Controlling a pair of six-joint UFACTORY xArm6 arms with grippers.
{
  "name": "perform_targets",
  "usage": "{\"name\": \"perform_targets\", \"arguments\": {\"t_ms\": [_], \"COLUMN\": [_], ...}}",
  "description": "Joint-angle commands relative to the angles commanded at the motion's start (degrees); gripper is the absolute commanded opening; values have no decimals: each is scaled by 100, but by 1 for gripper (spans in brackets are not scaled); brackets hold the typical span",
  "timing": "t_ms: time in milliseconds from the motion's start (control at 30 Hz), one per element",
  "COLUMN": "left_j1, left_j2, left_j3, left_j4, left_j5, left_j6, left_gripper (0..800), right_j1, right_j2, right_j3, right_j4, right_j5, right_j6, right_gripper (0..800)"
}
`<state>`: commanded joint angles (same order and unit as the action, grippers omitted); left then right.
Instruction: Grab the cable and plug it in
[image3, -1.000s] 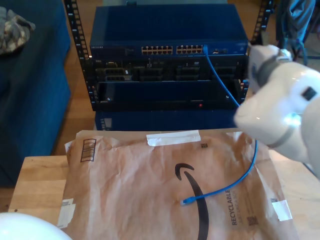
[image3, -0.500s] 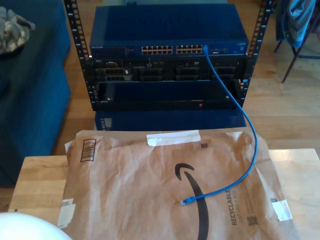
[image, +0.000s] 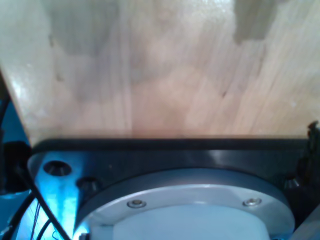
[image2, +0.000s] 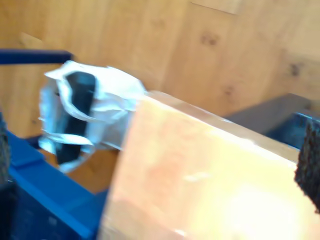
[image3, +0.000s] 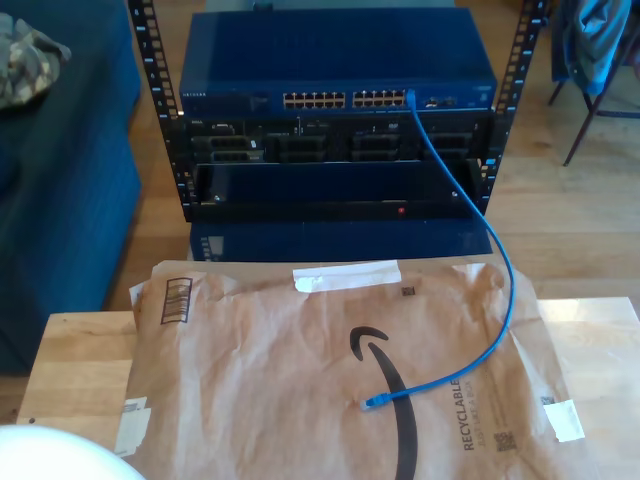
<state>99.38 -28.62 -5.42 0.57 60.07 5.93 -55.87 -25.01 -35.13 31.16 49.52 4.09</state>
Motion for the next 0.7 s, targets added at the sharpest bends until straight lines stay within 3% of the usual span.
{"name": "perform_targets", "arguments": {"t_ms": [367, 700], "left_j1": [0, 0], "left_j2": [0, 0], "left_j3": [0, 0], "left_j4": [0, 0], "left_j5": [0, 0], "left_j6": [0, 0], "left_gripper": [800, 800], "right_j1": [-1662, -2110], "right_j2": [-949, -1248], "right_j3": [686, 1398], "right_j4": [-2101, -3042], "right_j5": [1582, 2075], "right_j6": [-26, -141], "right_gripper": [794, 794]}}
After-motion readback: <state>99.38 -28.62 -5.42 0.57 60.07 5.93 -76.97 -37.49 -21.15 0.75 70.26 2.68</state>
